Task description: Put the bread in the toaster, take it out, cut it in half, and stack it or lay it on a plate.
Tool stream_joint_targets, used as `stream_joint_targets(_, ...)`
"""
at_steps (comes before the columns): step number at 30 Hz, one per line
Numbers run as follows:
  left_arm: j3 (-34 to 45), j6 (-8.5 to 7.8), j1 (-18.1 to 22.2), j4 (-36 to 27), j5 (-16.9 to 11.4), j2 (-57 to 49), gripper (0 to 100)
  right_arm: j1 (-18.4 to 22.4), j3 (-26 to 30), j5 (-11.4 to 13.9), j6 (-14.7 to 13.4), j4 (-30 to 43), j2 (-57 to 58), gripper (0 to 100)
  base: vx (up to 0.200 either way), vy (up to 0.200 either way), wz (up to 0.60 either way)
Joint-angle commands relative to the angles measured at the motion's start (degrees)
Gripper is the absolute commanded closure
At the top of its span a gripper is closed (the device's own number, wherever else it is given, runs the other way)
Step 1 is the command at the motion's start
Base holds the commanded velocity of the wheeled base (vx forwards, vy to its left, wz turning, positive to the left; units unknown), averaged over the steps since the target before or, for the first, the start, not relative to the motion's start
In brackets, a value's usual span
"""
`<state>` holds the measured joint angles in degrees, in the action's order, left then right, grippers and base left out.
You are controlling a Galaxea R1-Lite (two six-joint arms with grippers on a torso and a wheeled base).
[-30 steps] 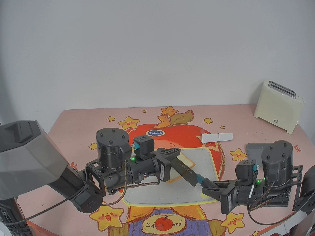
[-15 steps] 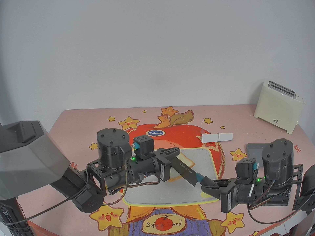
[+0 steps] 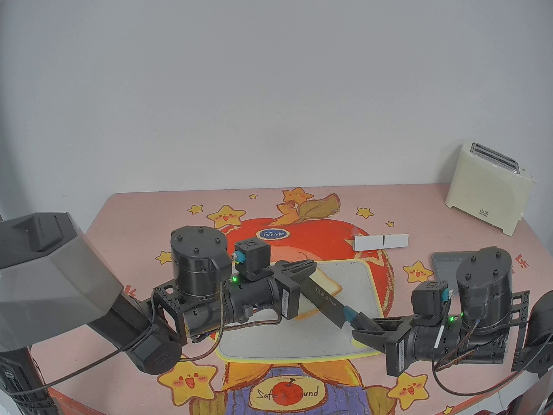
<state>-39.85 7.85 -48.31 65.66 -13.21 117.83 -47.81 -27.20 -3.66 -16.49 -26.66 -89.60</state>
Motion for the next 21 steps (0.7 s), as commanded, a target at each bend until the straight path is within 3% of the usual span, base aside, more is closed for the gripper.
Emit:
stream_joint_targets(1, 0.6, 0.06, 0.2, -0.2, -0.1, 0.6, 100, 0.0, -0.3, 0.0, -0.1, -0.1, 0.1, 100, 0.0, 0.0, 0.0)
stream_joint_targets(21, -0.6, 0.06, 0.4, -0.2, -0.1, 0.0, 100, 0.0, 0.0, -0.1, -0.1, 0.2, -0.1, 100, 0.0, 0.0, 0.0)
